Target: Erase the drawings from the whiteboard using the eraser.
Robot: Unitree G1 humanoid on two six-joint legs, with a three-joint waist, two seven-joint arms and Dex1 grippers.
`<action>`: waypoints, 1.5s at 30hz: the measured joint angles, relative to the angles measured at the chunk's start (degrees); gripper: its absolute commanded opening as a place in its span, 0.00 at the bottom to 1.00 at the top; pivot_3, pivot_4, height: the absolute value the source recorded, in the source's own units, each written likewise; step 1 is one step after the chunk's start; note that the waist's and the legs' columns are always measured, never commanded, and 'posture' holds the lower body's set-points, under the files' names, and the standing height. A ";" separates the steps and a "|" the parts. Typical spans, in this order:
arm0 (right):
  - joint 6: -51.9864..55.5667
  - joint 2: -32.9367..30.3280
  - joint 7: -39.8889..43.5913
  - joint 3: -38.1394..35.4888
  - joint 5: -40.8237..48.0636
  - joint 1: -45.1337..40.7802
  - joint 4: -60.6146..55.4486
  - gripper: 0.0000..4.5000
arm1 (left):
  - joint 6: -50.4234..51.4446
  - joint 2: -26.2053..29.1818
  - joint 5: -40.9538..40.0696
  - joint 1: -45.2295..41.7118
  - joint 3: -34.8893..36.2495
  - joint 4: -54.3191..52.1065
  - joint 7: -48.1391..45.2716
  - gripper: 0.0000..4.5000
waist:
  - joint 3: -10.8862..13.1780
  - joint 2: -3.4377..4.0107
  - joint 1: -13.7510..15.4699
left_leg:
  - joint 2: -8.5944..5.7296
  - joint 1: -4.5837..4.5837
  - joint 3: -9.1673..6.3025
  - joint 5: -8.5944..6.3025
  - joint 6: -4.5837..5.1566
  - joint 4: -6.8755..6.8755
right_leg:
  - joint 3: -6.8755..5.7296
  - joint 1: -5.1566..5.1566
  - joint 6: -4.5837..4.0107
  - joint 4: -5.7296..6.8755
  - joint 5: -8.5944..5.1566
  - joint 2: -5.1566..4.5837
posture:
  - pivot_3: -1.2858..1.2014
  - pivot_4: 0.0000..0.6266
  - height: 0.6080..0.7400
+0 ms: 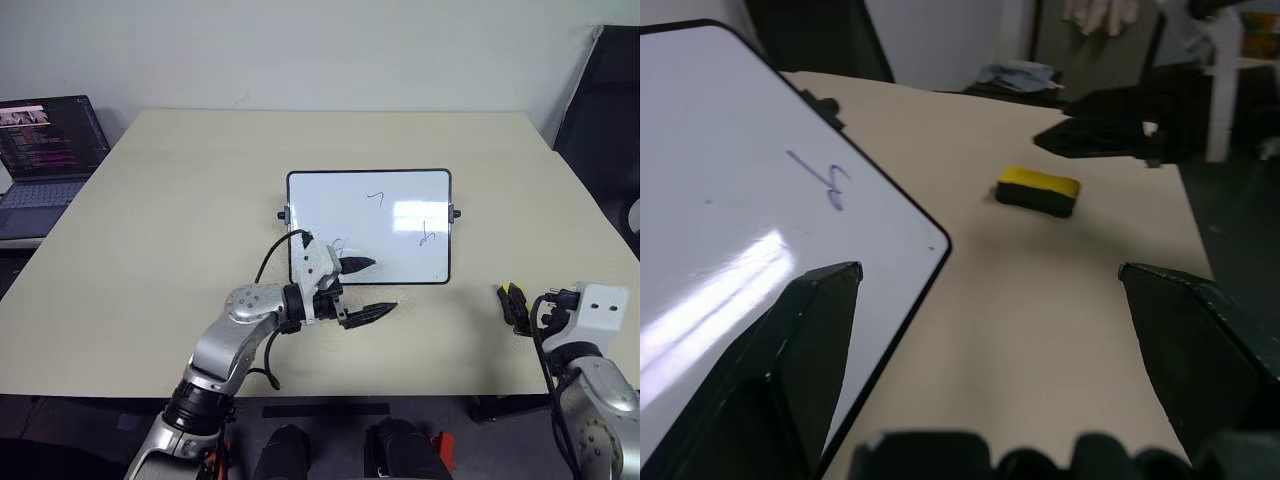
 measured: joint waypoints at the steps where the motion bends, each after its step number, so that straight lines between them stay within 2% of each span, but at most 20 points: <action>1: 0.69 -0.45 0.19 -0.03 0.14 -0.36 0.46 1.00 | -0.19 -0.01 -0.01 -0.18 -0.06 0.25 -0.59 1.00 | 0.00 0.00 0.00 | 0.00 0.00 0.01 0.00 0.00 0.00 | 0.01 0.00 0.00 -0.01 0.00 0.00 | 0.52 0.24 1.00; 16: 5.84 -2.08 0.93 0.96 1.45 -5.25 4.74 1.00 | -4.99 -0.29 2.74 -1.19 -1.54 4.48 -2.18 1.00 | 0.00 0.00 -0.08 | 0.04 -0.02 -0.01 0.00 0.00 0.00 | 0.09 0.00 0.01 -0.02 0.01 0.12 | 0.52 0.24 1.00; 44: 6.33 -2.34 0.86 1.50 1.51 -6.37 10.01 1.00 | -6.21 -0.74 3.54 -0.25 -1.53 4.72 -0.41 1.00 | 0.00 0.01 -0.03 | 0.05 -0.02 -0.03 0.00 0.00 0.00 | 0.09 0.00 0.01 -0.01 0.01 0.15 | 0.52 0.24 1.00; 45: 6.33 -2.28 0.81 1.29 1.54 -6.48 10.14 0.96 | -6.25 -0.75 3.54 -0.25 -1.53 4.84 -0.41 1.00 | 0.00 0.00 -0.04 | 0.05 -0.02 -0.02 0.00 0.00 0.00 | 0.09 0.00 0.01 -0.01 0.01 0.15 | 0.52 0.24 1.00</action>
